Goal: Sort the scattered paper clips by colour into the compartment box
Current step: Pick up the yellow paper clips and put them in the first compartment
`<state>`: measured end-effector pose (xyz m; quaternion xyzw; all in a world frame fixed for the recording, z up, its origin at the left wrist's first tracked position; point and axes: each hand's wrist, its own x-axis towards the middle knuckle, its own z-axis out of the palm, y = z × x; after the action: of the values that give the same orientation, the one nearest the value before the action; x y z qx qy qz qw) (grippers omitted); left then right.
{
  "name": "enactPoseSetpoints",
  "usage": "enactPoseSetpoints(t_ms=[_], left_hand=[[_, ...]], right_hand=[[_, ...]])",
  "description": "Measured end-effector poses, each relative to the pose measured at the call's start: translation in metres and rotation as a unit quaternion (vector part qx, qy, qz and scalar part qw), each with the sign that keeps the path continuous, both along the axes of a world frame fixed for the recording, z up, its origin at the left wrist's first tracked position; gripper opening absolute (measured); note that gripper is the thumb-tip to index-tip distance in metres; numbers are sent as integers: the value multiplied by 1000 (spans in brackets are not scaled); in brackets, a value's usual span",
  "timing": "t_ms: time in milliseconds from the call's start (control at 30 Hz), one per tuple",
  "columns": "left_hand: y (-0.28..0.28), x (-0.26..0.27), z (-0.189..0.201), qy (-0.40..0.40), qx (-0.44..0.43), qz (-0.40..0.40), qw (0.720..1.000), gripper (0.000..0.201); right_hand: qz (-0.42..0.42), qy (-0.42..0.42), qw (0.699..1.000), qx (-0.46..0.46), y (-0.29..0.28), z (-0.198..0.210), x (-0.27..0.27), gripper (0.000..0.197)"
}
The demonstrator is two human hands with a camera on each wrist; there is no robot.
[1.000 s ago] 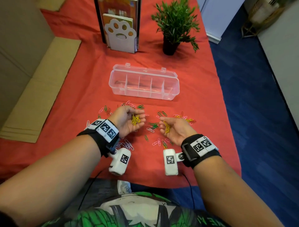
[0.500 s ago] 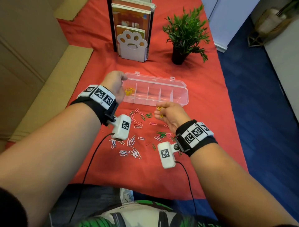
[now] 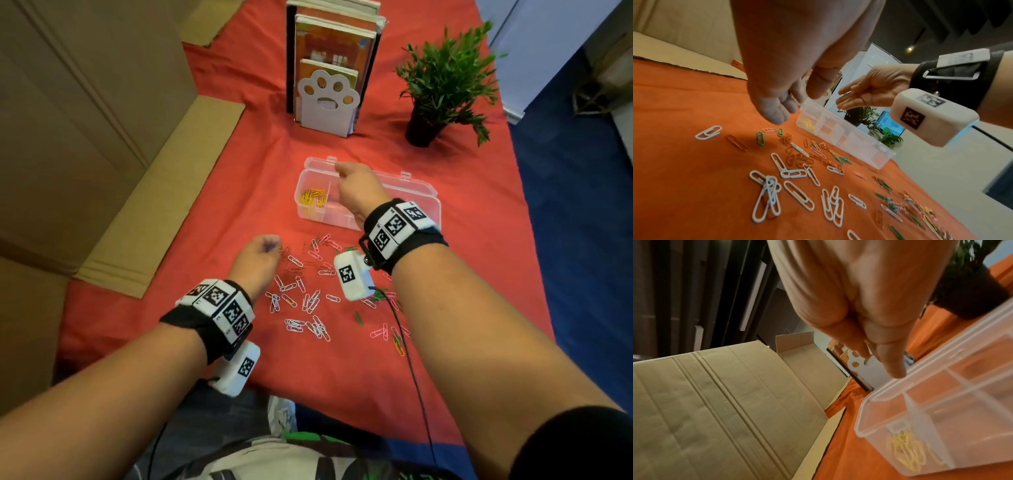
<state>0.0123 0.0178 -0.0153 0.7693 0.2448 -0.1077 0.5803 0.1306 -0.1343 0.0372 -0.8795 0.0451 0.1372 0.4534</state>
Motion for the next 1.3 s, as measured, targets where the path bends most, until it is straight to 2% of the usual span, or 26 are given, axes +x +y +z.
enactPoseSetpoints(t_ms=[67, 233, 367, 467, 567, 667, 733, 833, 933, 1100, 1200, 1300], left_hand=[[-3, -7, -5, -14, 8, -19, 1000, 28], [-26, -20, -11, -16, 40, -117, 992, 23], [-53, -32, -16, -27, 104, -221, 969, 18], [-74, -43, -14, -23, 141, -302, 942, 20], [-94, -51, -13, -50, 195, -377, 904, 23], [-114, -55, -17, -76, 220, -451, 862, 29], [-127, -58, -21, -94, 223, -487, 839, 31], [-141, -59, -27, -140, 241, -497, 821, 32], [-153, -49, -27, -162, 266, -485, 817, 35], [-172, -16, -21, -190, 283, -484, 806, 34], [-185, -3, -21, -186, 302, -517, 779, 36], [-190, -1, -26, -171, 335, -545, 750, 33]], right_hand=[[0, -15, 1000, -27, -13, 2, -8, 50], [-31, -25, 998, -53, -57, -4, -66, 27], [-27, 22, 990, -135, -90, -19, -123, 13], [-11, 69, 981, -183, -112, -32, -160, 10], [-2, 109, 969, -221, -130, -44, -191, 13], [5, 123, 960, -251, -137, -57, -215, 11], [19, 120, 957, -264, -136, -67, -226, 16], [31, 74, 957, -278, -131, -77, -236, 23], [43, 41, 948, -312, -127, -80, -238, 18], [45, 42, 945, -320, -144, -79, -234, 24], [16, 55, 948, -314, -164, -78, -229, 32], [-10, 55, 951, -305, -178, -76, -220, 26]])
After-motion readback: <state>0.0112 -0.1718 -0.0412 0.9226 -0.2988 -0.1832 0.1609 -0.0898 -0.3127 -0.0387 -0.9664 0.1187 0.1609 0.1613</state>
